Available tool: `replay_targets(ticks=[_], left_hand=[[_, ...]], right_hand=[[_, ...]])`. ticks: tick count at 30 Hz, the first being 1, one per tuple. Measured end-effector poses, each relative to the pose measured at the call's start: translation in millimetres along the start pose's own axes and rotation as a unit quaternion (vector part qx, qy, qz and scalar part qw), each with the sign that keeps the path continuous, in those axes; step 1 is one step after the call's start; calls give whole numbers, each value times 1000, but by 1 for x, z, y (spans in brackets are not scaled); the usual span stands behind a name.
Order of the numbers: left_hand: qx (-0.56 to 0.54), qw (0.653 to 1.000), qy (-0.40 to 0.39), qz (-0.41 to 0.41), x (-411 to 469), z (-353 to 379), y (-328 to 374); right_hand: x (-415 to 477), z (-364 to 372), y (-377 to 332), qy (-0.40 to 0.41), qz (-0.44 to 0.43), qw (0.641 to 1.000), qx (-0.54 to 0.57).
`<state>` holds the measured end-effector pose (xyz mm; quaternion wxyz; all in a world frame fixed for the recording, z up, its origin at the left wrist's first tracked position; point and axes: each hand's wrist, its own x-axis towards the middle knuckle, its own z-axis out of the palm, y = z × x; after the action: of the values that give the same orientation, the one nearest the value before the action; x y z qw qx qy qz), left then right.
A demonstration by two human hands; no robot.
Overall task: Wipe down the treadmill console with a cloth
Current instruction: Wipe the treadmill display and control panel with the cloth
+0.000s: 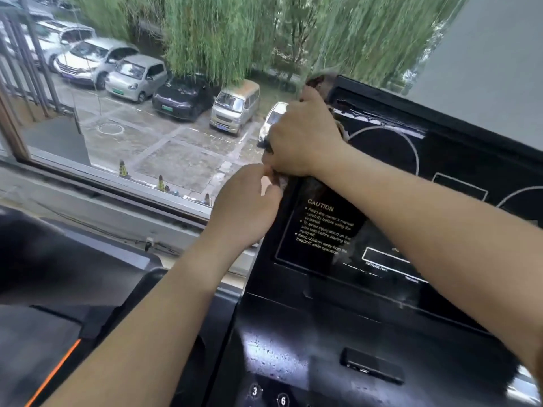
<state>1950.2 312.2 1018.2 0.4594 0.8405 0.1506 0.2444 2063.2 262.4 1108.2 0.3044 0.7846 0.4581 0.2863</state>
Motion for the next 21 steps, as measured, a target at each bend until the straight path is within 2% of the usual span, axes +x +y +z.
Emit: replay_targets(ticks=[2,4,6,8,10,12,16,18,21], left_hand=[[30,998,33,-34,-14,-3,-22],[16,995,14,-97,-35,-4,-48],[-1,990,-64,-124,-57,0,-66],[-4,983,-139,-115,-77,5,-79],[1,976,-177,-125,-94,7,-90],[35,967,-205,-144,-112,7,-103],[84,971,-193,-108,-151,4,-120],[109,972,-181,-101,-162,2,-124],[128,971,-158,-123,-174,-8,-127]], right_hand=[[-19,9,-43,-28,-41,999,11],[-42,19,-86,-56,-98,993,40],[-59,25,-119,-94,-153,982,62],[-74,33,-144,-115,-177,975,65],[-86,39,-166,-120,-188,973,58],[-103,42,-190,-139,-199,965,101],[-137,49,-218,-115,-138,959,219],[-152,49,-230,-136,-87,951,264],[-176,32,-259,-187,2,896,403]])
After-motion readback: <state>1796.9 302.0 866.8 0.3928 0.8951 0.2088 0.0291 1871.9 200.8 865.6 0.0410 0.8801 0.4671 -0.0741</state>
